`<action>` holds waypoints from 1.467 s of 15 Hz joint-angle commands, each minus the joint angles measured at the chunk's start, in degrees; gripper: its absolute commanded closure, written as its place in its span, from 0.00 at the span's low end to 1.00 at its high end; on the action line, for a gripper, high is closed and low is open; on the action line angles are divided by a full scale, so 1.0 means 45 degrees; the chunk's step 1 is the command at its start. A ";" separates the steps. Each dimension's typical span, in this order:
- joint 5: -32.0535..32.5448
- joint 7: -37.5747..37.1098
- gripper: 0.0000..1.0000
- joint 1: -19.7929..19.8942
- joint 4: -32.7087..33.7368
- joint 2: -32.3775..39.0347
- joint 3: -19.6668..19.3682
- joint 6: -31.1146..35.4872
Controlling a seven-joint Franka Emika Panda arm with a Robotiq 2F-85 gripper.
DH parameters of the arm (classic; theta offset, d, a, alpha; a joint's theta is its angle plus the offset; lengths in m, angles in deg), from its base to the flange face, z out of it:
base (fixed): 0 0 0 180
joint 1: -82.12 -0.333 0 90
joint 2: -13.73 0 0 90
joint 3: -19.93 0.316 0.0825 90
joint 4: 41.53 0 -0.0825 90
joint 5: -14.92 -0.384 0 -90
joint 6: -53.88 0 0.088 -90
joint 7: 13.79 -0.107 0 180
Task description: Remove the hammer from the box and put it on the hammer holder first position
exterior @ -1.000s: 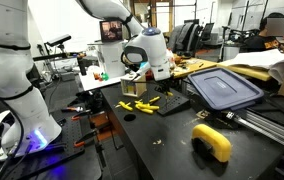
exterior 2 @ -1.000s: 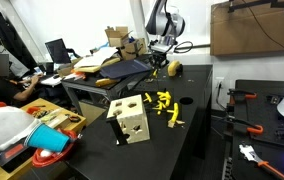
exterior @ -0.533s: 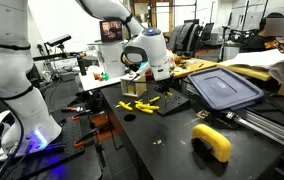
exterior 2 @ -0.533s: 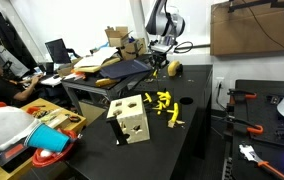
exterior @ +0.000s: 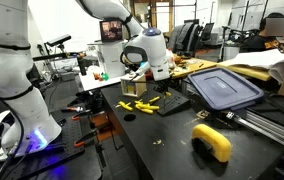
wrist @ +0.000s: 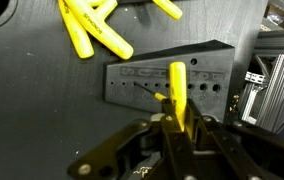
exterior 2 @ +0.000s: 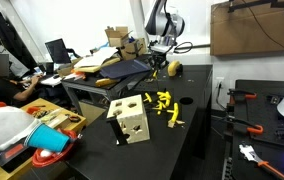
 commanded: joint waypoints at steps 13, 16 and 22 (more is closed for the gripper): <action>0.0356 -0.0404 0.96 -0.0103 -0.0027 0.0003 -0.0121 -0.0020; 0.0386 -0.0394 0.96 -0.0115 -0.0015 0.0042 -0.0133 0.0060; 0.0590 -0.0429 0.96 -0.0145 0.0002 0.0137 -0.0197 0.0214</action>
